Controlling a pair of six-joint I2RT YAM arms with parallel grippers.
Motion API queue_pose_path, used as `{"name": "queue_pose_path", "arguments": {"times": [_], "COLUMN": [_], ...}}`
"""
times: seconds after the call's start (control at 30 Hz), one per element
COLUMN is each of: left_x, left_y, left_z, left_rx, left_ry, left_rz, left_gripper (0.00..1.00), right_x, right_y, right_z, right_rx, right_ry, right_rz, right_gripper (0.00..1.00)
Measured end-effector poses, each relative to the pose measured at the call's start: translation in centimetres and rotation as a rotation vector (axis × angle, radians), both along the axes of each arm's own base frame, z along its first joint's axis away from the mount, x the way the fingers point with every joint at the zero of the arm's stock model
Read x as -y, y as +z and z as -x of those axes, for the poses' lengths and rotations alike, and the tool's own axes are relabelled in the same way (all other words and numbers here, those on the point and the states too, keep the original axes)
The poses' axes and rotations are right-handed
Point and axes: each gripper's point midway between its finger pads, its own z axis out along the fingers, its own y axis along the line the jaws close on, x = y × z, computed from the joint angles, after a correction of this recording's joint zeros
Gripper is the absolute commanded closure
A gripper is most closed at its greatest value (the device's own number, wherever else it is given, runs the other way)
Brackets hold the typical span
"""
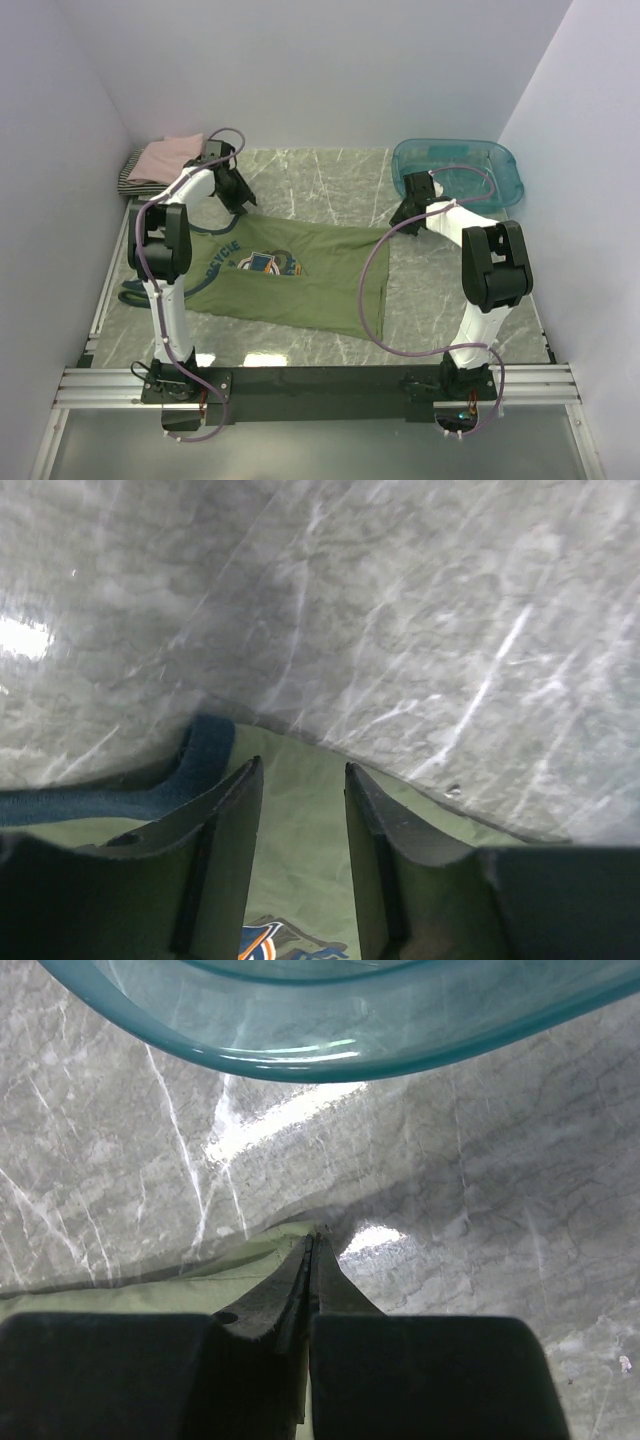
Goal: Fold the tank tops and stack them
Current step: Fold the tank top
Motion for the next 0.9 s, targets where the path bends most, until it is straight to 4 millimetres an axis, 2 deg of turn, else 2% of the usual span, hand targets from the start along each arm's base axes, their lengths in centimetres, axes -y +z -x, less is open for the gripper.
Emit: {"name": "queue_pose_path", "arguments": {"times": [0.27,0.5,0.7,0.9], "left_x": [-0.9,-1.2,-1.4,-1.4], "left_y": [-2.7,-3.2,-3.5,-3.6], "left_z": [2.0,1.7,1.6,1.3], "left_rx": [-0.082,-0.085,-0.086,-0.081], "left_ry": [0.056,0.088,0.101,0.109], "left_rz": [-0.063,-0.070,-0.081,-0.080], "left_gripper": [0.60,0.67,0.80,0.99], "right_x": [0.0,0.0,0.0,0.0], "right_y": [0.0,0.0,0.0,0.0], "right_z": [0.0,0.0,0.0,0.0], "right_rx": [0.000,0.000,0.000,0.000], "right_ry": [0.000,0.001,0.001,0.002], "right_rz": [0.000,0.001,0.001,0.001], "right_gripper": [1.00,1.00,1.00,1.00]}}
